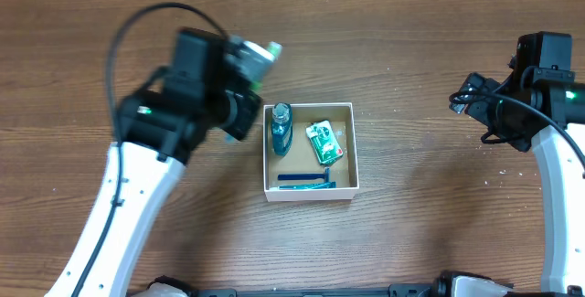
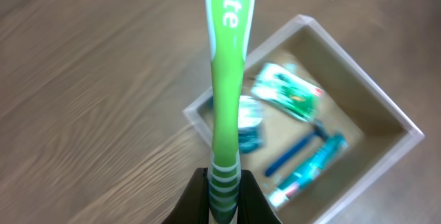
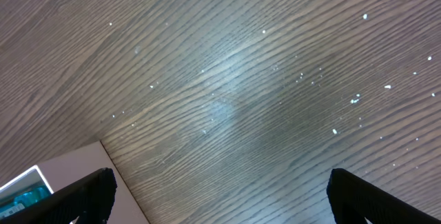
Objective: Pack container
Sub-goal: 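Lower the toothbrush into the box and release it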
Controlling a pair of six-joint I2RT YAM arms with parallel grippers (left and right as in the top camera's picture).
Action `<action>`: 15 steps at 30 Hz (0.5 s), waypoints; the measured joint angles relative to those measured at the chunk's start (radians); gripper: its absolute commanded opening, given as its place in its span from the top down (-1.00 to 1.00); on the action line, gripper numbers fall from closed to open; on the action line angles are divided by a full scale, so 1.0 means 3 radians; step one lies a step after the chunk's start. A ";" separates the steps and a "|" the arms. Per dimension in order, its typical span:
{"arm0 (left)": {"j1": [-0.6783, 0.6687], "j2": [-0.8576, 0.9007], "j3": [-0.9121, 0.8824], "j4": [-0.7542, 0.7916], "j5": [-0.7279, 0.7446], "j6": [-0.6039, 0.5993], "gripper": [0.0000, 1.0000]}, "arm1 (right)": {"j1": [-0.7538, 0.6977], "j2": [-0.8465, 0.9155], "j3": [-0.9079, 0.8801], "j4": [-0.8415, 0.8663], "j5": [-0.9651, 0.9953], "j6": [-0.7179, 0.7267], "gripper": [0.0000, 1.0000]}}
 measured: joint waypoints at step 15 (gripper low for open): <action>-0.0956 0.1314 -0.0025 -0.0270 -0.0022 0.0193 0.92 | 0.0000 0.0000 0.0000 0.0005 -0.0061 -0.0010 -1.00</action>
